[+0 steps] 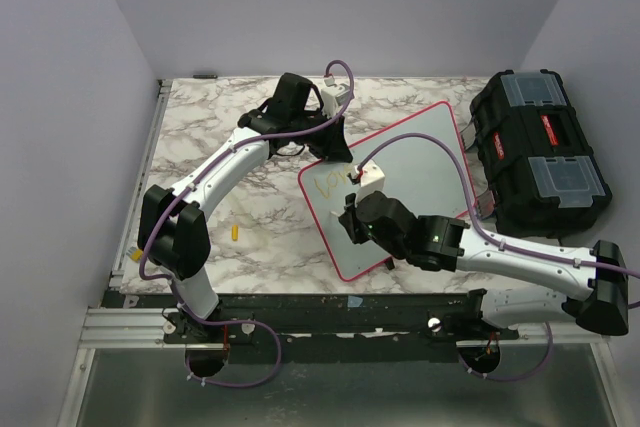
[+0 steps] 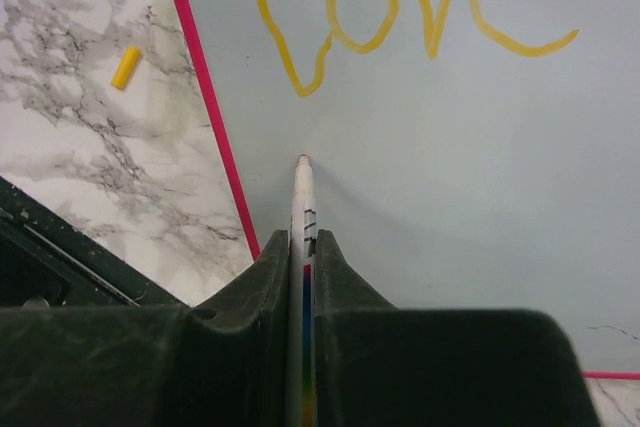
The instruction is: Write a sentence on the whiteboard
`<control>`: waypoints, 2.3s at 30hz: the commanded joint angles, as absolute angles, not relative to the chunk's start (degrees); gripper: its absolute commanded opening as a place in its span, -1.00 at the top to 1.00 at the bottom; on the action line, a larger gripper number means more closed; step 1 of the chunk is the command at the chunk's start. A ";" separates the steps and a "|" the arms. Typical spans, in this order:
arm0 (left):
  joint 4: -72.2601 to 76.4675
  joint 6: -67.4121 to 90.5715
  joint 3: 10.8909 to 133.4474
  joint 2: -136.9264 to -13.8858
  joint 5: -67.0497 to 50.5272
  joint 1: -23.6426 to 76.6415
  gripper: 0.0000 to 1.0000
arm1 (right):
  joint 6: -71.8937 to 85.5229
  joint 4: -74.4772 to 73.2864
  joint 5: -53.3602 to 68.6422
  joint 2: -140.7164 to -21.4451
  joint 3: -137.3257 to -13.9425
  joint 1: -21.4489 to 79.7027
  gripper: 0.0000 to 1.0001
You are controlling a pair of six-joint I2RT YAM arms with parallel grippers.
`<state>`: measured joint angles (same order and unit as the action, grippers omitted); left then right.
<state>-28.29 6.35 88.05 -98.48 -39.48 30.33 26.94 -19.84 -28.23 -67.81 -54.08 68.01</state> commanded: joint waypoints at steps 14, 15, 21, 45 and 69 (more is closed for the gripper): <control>-27.59 2.29 87.44 -98.34 -36.87 30.50 1.00 | 29.16 -23.36 -30.90 -67.80 -51.57 68.55 0.99; -27.60 2.29 87.45 -98.27 -36.87 30.50 1.00 | 29.22 -23.66 -30.66 -67.77 -51.30 68.52 0.99; -27.77 2.29 87.67 -98.41 -36.83 30.50 1.00 | 29.46 -25.82 -28.79 -67.51 -50.39 68.55 0.99; -28.29 2.33 88.15 -98.66 -36.65 30.58 1.00 | 31.30 -24.67 -26.36 -61.41 -50.26 68.52 0.99; -27.94 2.55 87.80 -98.41 -36.87 30.67 1.00 | 30.37 -23.06 -34.95 -69.07 -55.08 68.53 0.99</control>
